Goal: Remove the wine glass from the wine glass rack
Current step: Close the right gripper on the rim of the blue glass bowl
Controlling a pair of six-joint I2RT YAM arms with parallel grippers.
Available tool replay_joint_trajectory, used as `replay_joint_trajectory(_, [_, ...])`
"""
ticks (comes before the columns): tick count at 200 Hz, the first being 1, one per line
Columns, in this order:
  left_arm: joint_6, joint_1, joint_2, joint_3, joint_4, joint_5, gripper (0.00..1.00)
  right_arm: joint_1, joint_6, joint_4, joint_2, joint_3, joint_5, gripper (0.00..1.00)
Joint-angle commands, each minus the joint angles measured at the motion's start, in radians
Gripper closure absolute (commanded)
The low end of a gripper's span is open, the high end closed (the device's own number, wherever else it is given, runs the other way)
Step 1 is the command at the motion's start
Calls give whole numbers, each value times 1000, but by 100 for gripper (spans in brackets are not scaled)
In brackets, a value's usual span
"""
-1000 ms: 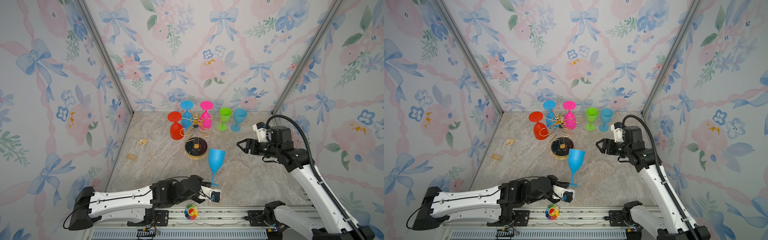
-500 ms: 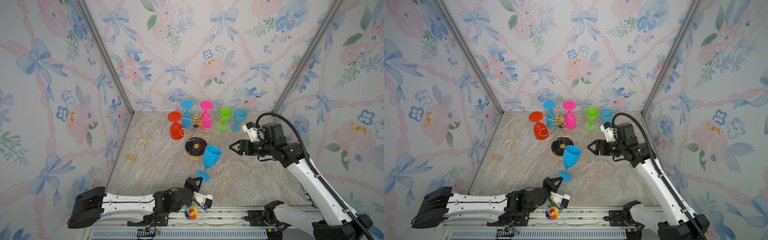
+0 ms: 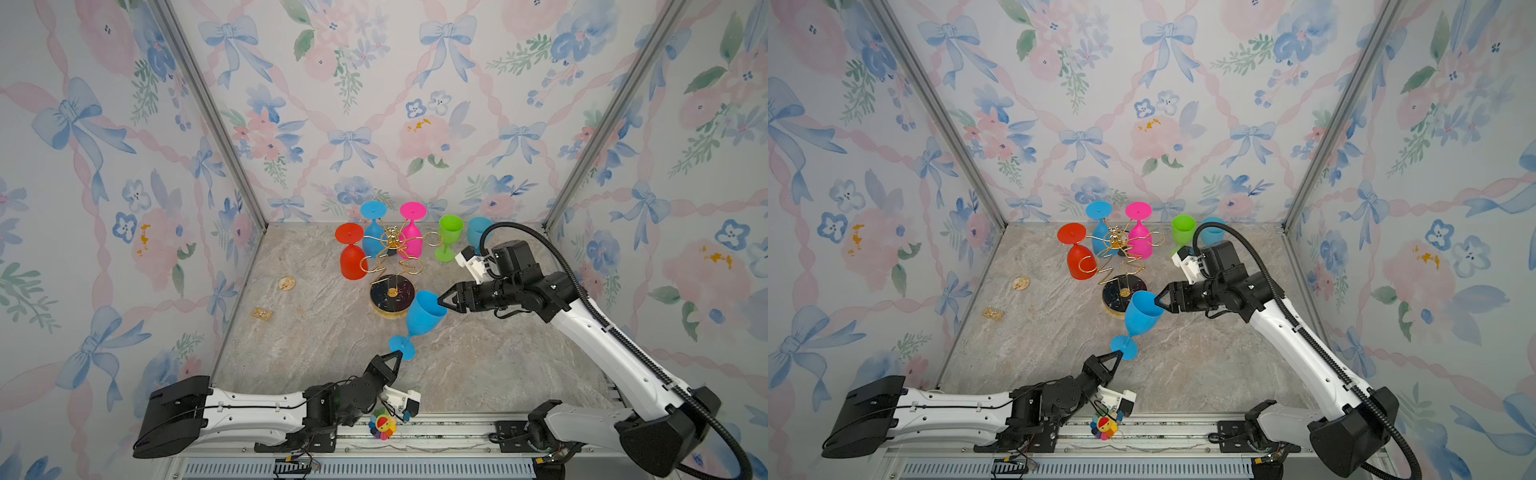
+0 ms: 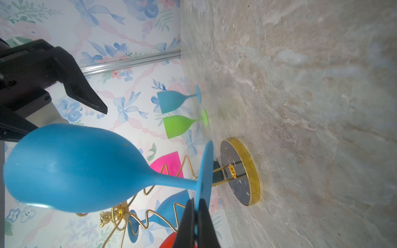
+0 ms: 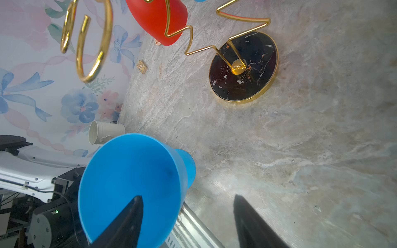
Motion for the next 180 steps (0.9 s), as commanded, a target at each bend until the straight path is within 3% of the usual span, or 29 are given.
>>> replay_joint_trajectory(1, [45,-6,-9,-8,41,-22,100,16,-17,-29,8,46,-13,34])
replay_joint_trajectory(156, [101,-5,-11,-13,62,-45,100,49,-40,-40,56,47,-58,67])
replay_joint_trajectory(180, [103,-6,-11,-16,64,-45,100,48,-39,-37,50,39,-59,77])
